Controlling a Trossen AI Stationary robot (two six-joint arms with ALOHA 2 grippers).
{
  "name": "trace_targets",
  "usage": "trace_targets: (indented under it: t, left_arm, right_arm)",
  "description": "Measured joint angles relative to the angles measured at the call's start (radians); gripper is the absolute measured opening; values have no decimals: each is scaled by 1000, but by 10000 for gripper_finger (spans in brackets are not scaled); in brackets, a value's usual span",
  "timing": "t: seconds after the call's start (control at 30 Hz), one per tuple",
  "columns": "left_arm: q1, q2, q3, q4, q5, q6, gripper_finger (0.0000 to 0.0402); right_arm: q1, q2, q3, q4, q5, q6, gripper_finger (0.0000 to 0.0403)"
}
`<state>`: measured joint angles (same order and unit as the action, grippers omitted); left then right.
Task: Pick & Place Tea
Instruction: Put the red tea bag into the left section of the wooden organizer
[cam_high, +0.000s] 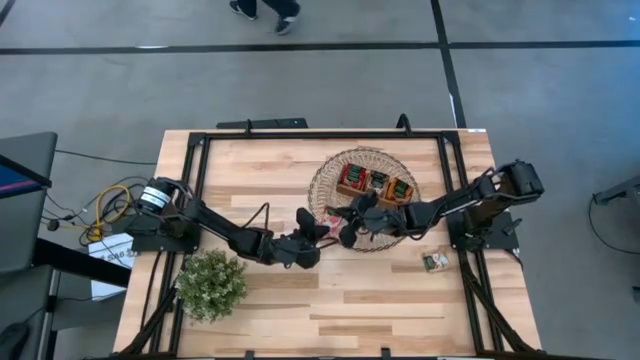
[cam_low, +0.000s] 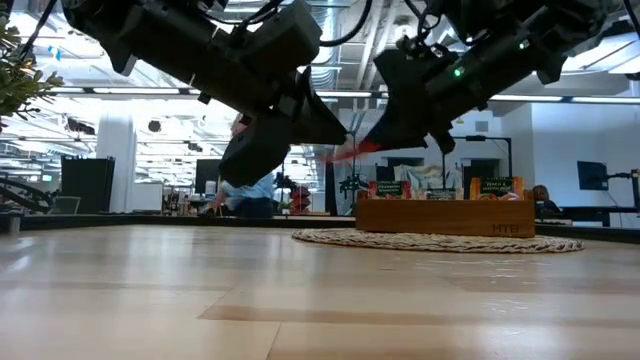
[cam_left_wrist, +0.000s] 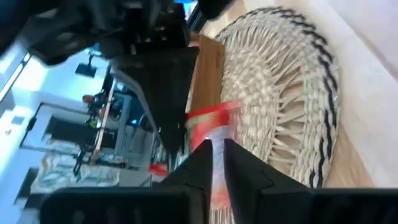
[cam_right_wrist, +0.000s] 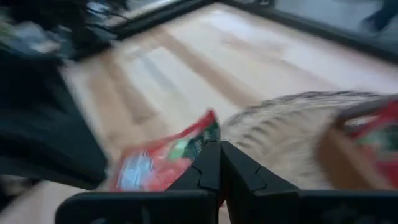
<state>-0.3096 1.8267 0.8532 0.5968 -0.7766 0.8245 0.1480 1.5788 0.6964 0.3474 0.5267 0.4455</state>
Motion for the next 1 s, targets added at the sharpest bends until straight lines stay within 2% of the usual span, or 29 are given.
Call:
trace_targets:
  t: [0.2, 0.37, 0.53, 0.7, 1.0]
  left_arm:
    - [2, -66, 0, -117, -74, -104, 92]
    - [2, -127, 0, -188, -151, -140, 123]
    - [2, -148, 0, -231, -231, -148, 125]
    - [2, -148, 0, -297, -232, -183, 122]
    - [2, -148, 0, -339, -232, -213, 122]
  right_arm:
    - [-35, -28, -2, -52, 94, -153, 1]
    - [-86, -29, -1, -52, 114, -261, 0]
    - [-127, -29, -1, -43, 163, -412, 0]
    - [-156, -29, -1, -17, 170, -524, 0]
    - [-182, -29, -1, -17, 206, -611, 0]
